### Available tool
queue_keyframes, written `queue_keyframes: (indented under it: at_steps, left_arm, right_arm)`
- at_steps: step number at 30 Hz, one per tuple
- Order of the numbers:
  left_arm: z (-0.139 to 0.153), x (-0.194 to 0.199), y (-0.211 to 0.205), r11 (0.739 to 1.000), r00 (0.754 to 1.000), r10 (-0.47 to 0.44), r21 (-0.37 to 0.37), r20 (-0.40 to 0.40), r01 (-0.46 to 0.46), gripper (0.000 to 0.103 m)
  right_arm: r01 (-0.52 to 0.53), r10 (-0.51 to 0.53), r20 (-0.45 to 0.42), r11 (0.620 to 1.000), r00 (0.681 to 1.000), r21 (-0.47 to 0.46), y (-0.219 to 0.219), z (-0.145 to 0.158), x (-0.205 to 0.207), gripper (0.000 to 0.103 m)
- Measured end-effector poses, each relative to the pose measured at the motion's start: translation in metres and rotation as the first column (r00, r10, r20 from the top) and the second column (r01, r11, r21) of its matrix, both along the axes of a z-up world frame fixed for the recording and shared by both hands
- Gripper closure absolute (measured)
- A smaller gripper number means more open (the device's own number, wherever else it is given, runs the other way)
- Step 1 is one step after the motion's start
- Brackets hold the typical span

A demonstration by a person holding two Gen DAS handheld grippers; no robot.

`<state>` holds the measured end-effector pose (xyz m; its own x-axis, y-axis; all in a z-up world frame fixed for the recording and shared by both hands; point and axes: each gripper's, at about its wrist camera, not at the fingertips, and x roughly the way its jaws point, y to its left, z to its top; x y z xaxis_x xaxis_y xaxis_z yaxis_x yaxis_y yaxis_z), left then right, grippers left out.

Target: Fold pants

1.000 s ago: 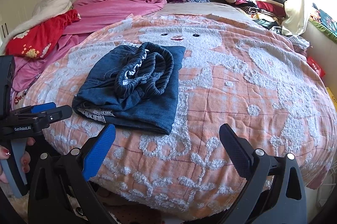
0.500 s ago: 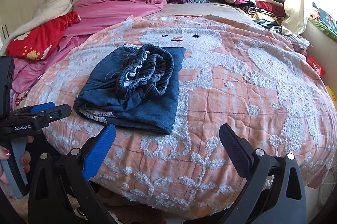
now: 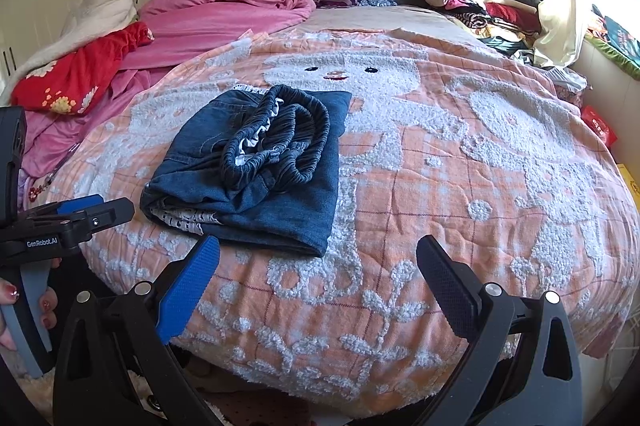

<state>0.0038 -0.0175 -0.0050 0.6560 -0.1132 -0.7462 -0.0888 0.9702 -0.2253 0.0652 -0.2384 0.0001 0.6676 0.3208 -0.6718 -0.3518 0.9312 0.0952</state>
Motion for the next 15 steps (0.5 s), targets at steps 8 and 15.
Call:
queue_keyframes:
  at_steps: [8, 15]
  left_arm:
    - [0.0012, -0.0014, -0.0012, 1.0, 1.0, 0.012, 0.017, -0.004, -0.012, 0.01]
    - [0.0013, -0.0012, -0.0012, 1.0, 1.0, 0.009, 0.006, -0.006, -0.009, 0.01]
  right_arm:
    - [0.005, -0.005, 0.001, 1.0, 1.0, 0.0, -0.0007, -0.0003, -0.0004, 0.005]
    - [0.009, -0.009, 0.002, 1.0, 1.0, 0.002, -0.0019, 0.0003, -0.0004, 0.005]
